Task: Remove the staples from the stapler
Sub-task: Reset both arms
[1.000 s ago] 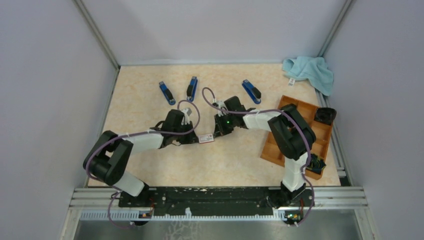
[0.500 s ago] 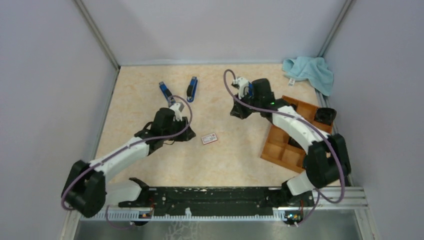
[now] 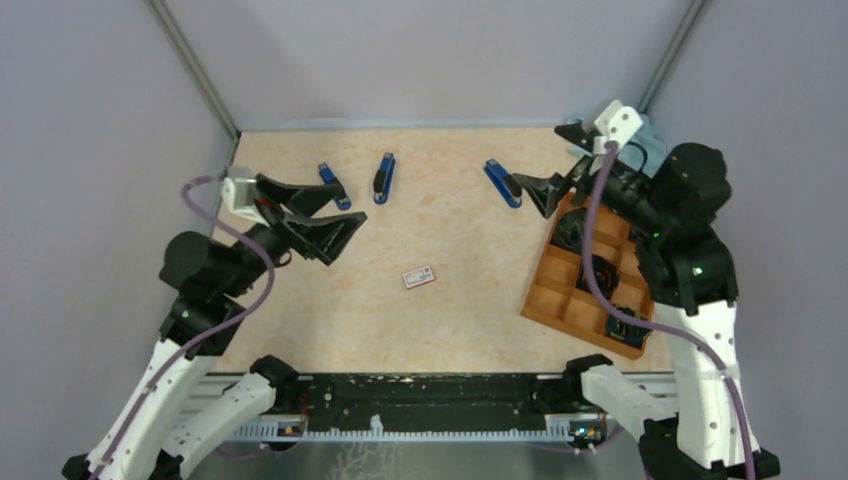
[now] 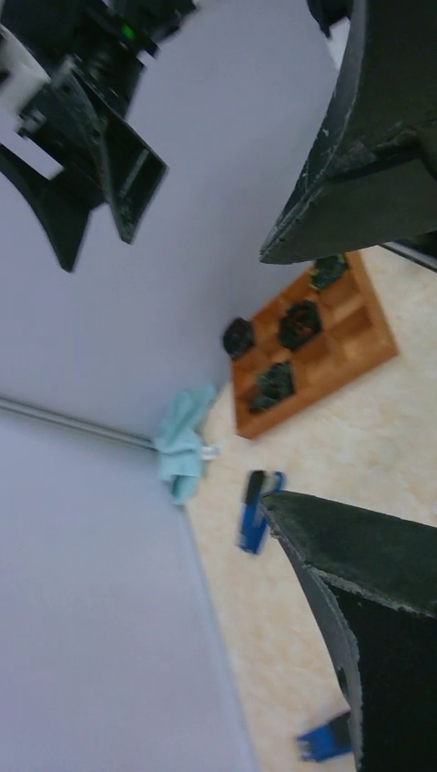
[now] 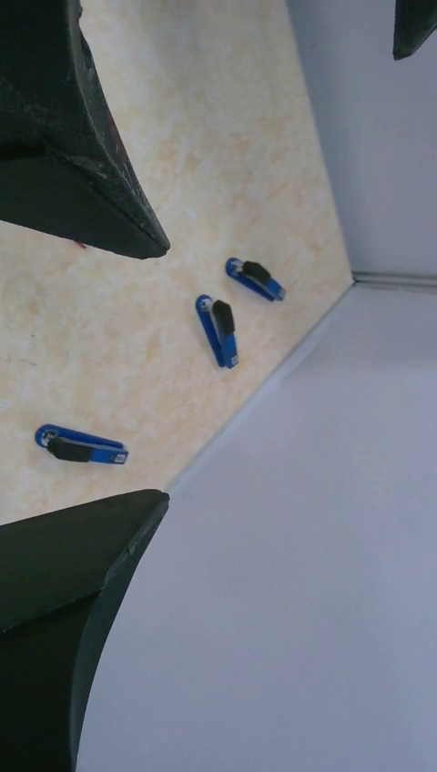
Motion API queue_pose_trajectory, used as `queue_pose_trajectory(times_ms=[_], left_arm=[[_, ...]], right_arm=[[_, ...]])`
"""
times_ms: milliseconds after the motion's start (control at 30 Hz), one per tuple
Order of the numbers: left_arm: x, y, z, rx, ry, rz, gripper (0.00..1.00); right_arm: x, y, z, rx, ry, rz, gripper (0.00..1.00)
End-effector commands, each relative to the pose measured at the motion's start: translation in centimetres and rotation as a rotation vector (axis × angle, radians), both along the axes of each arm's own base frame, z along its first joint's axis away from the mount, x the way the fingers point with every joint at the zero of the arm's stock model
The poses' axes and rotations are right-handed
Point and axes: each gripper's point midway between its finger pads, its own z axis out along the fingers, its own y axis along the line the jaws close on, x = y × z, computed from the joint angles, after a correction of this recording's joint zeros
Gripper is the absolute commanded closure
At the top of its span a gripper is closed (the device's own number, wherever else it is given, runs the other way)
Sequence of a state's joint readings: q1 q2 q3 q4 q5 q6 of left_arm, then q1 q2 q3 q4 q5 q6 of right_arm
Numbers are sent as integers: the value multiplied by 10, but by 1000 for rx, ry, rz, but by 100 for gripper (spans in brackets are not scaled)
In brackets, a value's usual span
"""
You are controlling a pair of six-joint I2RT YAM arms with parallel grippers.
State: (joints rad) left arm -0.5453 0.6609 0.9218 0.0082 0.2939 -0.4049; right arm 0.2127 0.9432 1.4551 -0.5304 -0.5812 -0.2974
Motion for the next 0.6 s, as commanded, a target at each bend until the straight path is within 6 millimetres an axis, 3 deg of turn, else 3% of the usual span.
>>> queue_pose_trajectory(times_ms=[0, 200, 367, 567], left_arm=[[-29, 1, 64, -70, -94, -88, 0], [-57, 8, 118, -114, -177, -144, 0], [-74, 14, 143, -129, -221, -164, 0], [-86, 23, 161, -137, -250, -156, 0]], right_arm=[[-33, -4, 51, 126, 19, -8, 1], [-67, -9, 107, 258, -9, -5, 1], [-81, -21, 146, 427, 5, -67, 1], [-83, -20, 169, 458, -27, -53, 1]])
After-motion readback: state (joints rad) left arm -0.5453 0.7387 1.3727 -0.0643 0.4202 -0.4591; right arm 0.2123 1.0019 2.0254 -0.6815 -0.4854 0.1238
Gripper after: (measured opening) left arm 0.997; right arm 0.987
